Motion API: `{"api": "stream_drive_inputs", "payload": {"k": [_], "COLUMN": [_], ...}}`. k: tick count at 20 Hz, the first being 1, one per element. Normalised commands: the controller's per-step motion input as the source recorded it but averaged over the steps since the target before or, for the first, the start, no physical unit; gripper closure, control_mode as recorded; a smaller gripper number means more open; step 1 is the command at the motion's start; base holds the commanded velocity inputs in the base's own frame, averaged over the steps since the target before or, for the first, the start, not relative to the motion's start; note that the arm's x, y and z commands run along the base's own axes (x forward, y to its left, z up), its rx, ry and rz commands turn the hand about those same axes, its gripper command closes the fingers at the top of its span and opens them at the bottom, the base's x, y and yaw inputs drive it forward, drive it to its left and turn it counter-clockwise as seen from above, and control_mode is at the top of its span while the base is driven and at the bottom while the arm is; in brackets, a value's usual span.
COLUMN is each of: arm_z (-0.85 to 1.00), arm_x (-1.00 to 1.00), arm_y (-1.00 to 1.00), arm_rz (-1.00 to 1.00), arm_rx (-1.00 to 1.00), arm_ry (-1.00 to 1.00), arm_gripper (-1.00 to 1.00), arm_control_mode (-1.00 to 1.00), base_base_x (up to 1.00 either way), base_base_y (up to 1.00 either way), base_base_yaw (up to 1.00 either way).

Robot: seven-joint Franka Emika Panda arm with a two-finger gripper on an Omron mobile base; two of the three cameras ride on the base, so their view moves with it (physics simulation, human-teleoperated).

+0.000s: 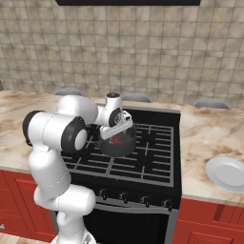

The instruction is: Retrieve the frozen meat and place it in the pot on a burner. Then turn the burner on.

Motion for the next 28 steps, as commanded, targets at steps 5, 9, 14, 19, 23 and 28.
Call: {"api": "stream_drive_inputs", "payload": {"k": [5,9,14,19,23,28], "arm_z": [0.52,0.56,0.27,0.22,0.07,-0.05], "arm_x": [-0.07,-0.52,-0.99,-1.00,-1.00,-0.96], "arm_y": [-0.06,-0.02,-0.09,-0.03,-0.25,-0.30], "arm_rz": [-0.04,-0.15,-0.22,-0.25,-0.22,-0.22], "arm_rx": [0.00,0.00,0.00,0.01,0.02,0.00], "arm_ry": [0.02,0.00,-0.01,-0.01,-0.07,-0.09], "arm_gripper": [-1.00,-1.00,-1.00,-1.00,-1.00,-1.00], "arm_control_mode": [-1.00,-1.00,-1.00,-1.00,-1.00,-1.00], "base_base_x": [0.00,0.00,0.00,0.00,0.00,0.00], "base_base_y": [0.00,0.00,0.00,0.00,0.00,0.00], "base_base_yaw": [0.00,0.00,0.00,0.00,0.00,0.00]}}
